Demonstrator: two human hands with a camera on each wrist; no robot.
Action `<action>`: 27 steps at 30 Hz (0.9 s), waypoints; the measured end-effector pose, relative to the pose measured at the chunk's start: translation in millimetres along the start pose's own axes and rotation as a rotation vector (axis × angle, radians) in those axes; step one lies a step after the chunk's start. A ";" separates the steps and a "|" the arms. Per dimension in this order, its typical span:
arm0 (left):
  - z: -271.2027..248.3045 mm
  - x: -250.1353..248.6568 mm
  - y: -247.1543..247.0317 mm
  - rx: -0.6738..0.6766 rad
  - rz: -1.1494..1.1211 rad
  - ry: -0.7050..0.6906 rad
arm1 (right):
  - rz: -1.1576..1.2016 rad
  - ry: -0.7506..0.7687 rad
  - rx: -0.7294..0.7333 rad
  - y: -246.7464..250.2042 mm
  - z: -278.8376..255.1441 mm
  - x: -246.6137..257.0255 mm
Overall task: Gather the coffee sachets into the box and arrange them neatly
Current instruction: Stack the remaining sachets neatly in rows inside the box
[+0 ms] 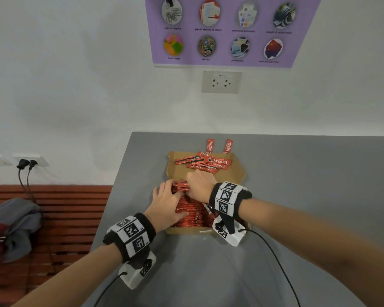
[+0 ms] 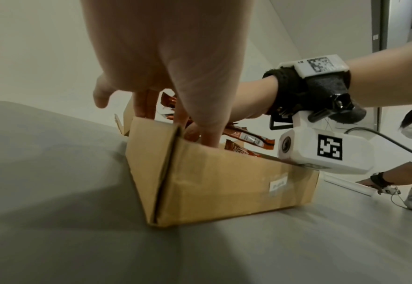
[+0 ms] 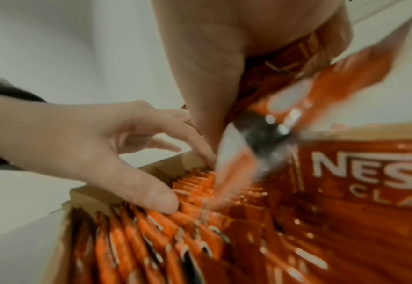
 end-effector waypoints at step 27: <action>6.9 -8.3 32.1 -0.169 -0.308 -0.011 | 0.563 -0.101 -0.115 18.2 -6.2 -42.2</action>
Point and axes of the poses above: each hand's wrist, its own z-axis towards the middle knuckle, its own y-axis out of the back of the hand, x = y × z, the point moved 1 cm from there along z, towards the middle knuckle, and after that the axes turned 1 degree about -y, right-handed, at the moved point
